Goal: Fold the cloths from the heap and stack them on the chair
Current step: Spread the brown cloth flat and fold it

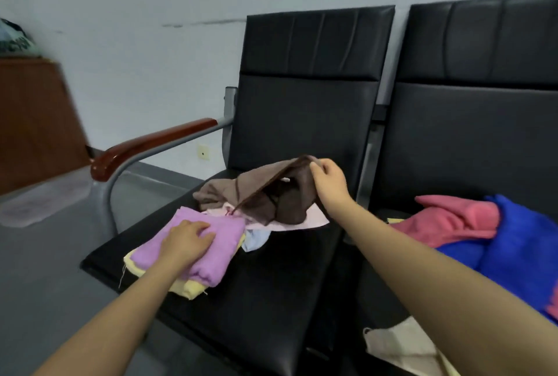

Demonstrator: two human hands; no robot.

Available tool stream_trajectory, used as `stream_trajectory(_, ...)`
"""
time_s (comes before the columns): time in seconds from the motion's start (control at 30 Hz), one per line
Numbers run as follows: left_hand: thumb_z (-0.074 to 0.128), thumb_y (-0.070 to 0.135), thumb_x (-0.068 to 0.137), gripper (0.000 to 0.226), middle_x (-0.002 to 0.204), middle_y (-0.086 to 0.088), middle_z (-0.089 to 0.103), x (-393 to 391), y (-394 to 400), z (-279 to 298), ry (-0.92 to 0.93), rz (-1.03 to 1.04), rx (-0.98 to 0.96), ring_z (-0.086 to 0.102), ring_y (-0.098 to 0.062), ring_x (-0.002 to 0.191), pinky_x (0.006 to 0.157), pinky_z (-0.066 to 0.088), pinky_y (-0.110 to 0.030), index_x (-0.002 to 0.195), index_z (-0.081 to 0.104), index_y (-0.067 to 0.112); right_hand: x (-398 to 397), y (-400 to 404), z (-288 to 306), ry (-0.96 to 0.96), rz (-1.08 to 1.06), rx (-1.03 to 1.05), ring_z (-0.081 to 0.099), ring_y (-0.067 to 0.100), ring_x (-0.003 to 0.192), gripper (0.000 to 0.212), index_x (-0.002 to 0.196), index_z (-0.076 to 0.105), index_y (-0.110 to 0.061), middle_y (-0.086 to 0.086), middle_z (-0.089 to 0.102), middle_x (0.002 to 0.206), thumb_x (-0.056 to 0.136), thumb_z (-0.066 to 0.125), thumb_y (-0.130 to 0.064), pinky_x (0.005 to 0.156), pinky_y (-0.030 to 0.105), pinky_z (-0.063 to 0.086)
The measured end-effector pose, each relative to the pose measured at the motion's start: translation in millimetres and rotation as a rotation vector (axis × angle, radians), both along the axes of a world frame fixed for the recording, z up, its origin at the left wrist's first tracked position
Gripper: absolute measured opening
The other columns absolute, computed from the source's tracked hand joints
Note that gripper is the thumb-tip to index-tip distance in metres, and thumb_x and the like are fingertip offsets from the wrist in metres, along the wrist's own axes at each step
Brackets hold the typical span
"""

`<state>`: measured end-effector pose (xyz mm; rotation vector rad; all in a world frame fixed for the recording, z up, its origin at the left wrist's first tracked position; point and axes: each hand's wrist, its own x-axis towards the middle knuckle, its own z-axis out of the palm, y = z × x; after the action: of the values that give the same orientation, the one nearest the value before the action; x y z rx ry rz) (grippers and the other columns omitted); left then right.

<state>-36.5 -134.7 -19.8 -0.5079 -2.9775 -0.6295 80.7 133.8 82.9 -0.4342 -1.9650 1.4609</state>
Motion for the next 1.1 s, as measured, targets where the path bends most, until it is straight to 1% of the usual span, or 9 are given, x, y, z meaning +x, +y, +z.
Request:
stream_trajectory(0.1,0.051,0.029,0.096,0.025,0.112,-0.006,0.068,24,25,54,-0.1,-0.002,0.288,0.06,-0.024,0.099,0.085,0.046,-0.032,0.112,0.068,0.019,25,14,77,0.129,0.041,-0.102,0.057,0.016,0.082,0.016,0.091,0.059,-0.012,0.003,0.06,0.086,0.1,0.05,-0.021,0.069,0.026,0.046)
stream_trajectory(0.23,0.051,0.03,0.098,0.02,0.109,0.001,0.065,88,80,134,-0.011,-0.128,0.697,0.058,-0.02,0.107,0.097,0.045,-0.037,0.108,0.066,0.021,90,27,146,0.24,0.151,-0.13,0.061,0.021,0.091,0.02,0.085,0.066,-0.018,0.004,0.067,0.089,0.099,0.053,-0.02,0.083,0.038,0.049)
stream_trajectory(0.33,0.05,0.034,0.099,0.021,0.11,0.005,0.066,160,124,177,-0.107,-0.359,0.909,0.06,-0.015,0.107,0.097,0.047,-0.035,0.111,0.064,0.025,155,36,172,0.238,0.249,-0.169,0.063,0.016,0.082,0.018,0.085,0.068,-0.016,0.001,0.067,0.082,0.097,0.055,-0.019,0.076,0.03,0.05)
stream_trajectory(0.47,0.058,0.042,0.092,0.025,0.105,0.005,0.07,261,172,193,-0.439,-0.58,1.102,0.064,-0.014,0.1,0.093,0.049,-0.035,0.1,0.072,0.023,237,49,171,0.177,0.262,-0.194,0.061,0.011,0.067,0.021,0.078,0.067,-0.015,0.0,0.065,0.072,0.096,0.056,-0.019,0.064,0.025,0.049)
stream_trajectory(0.57,0.064,0.043,0.087,0.035,0.092,-0.005,0.065,328,203,188,-0.619,-0.664,1.168,0.062,-0.014,0.083,0.079,0.05,-0.029,0.104,0.068,0.013,301,69,155,0.141,0.172,-0.235,0.057,0.014,0.063,0.022,0.075,0.065,-0.015,0.004,0.06,0.07,0.095,0.058,-0.022,0.06,0.025,0.045)
stream_trajectory(0.67,0.066,0.012,0.09,0.017,0.09,0.005,0.067,376,225,169,-0.414,-0.748,1.064,0.064,0.003,0.078,0.073,0.051,-0.013,0.106,0.066,0.012,354,90,139,0.146,0.119,-0.248,0.055,0.014,0.062,0.02,0.078,0.062,-0.011,0.006,0.058,0.07,0.095,0.056,-0.018,0.06,0.028,0.044)
stream_trajectory(0.9,0.065,0.005,0.089,0.025,0.069,0.012,0.063,428,274,117,-0.278,-0.826,0.799,0.059,0.004,0.067,0.073,0.045,-0.023,0.074,0.059,0.024,448,128,111,0.087,-0.089,-0.406,0.061,0.017,0.064,0.017,0.084,0.066,-0.009,0.008,0.064,0.075,0.094,0.059,-0.022,0.057,0.022,0.051)
stream_trajectory(1.0,0.063,0.012,0.092,0.015,0.079,0.01,0.064,451,289,106,-0.298,-0.803,0.843,0.065,-0.007,0.083,0.08,0.048,-0.026,0.082,0.058,0.022,472,139,102,0.052,-0.128,-0.441,0.062,0.018,0.065,0.018,0.087,0.067,-0.009,0.01,0.066,0.079,0.092,0.061,-0.025,0.063,0.026,0.051)
stream_trajectory(1.1,0.067,0.013,0.089,0.019,0.102,0.007,0.064,474,297,98,-0.399,-0.872,0.87,0.061,0.0,0.094,0.082,0.045,-0.009,0.105,0.058,0.017,484,143,97,0.069,-0.141,-0.459,0.063,0.018,0.068,0.018,0.09,0.067,-0.009,0.01,0.066,0.081,0.093,0.06,-0.025,0.066,0.029,0.051)
